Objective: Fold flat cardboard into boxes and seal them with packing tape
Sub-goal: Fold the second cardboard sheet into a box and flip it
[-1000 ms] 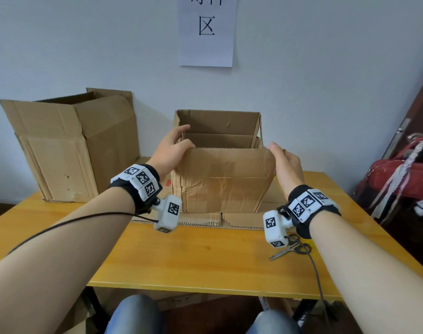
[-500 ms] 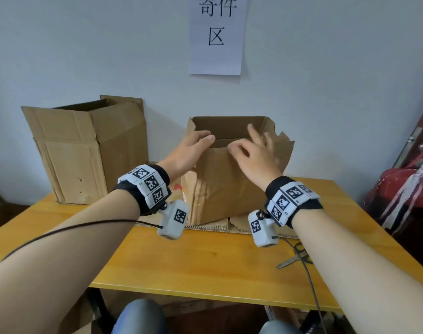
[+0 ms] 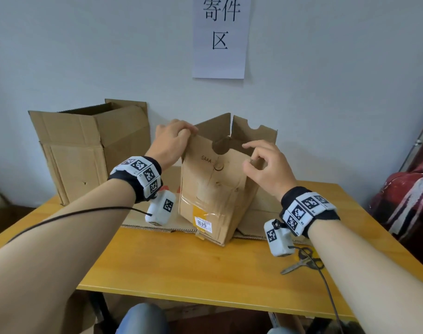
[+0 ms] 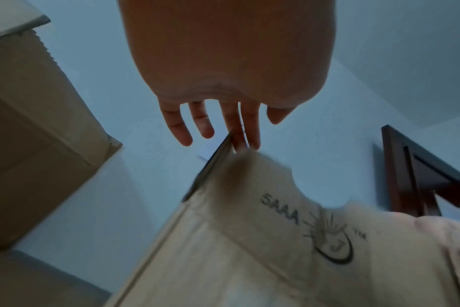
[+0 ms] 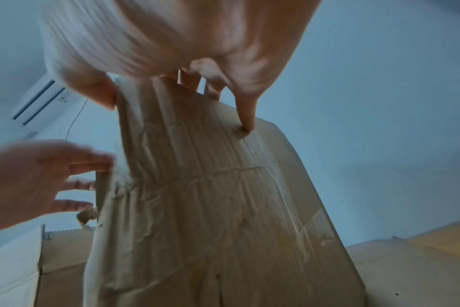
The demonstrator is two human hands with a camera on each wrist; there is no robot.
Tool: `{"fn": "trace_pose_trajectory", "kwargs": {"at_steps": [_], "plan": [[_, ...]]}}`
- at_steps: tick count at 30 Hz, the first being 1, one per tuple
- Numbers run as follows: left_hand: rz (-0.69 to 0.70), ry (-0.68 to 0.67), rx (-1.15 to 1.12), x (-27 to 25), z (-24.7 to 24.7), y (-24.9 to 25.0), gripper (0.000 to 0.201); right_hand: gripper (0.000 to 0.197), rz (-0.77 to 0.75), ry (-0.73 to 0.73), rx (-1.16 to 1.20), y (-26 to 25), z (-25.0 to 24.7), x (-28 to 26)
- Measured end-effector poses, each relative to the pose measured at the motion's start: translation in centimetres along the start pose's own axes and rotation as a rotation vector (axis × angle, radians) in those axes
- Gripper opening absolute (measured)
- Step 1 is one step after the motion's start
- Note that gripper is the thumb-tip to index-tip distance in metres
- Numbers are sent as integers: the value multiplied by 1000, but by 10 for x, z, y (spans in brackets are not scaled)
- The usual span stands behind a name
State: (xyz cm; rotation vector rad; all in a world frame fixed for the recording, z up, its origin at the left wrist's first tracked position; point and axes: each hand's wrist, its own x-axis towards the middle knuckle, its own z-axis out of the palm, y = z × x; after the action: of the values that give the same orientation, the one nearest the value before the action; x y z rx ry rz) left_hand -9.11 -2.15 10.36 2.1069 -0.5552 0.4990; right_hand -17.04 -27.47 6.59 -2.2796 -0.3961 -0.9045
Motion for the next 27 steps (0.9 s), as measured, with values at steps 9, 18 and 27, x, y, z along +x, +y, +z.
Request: {"fn": "trace_pose_trajectory", "kwargs": {"at_steps": [9,18,27], "plan": [[57,18,302,-13,27,-19,42,29,-53,60,-52,13,9,4],[-62,-180,511,-22,50,-21,24,21,7,-44,17,5,9,2],[259,10,40,-27,46,-17,98,70,70,-68,96,6,11,-3]]}}
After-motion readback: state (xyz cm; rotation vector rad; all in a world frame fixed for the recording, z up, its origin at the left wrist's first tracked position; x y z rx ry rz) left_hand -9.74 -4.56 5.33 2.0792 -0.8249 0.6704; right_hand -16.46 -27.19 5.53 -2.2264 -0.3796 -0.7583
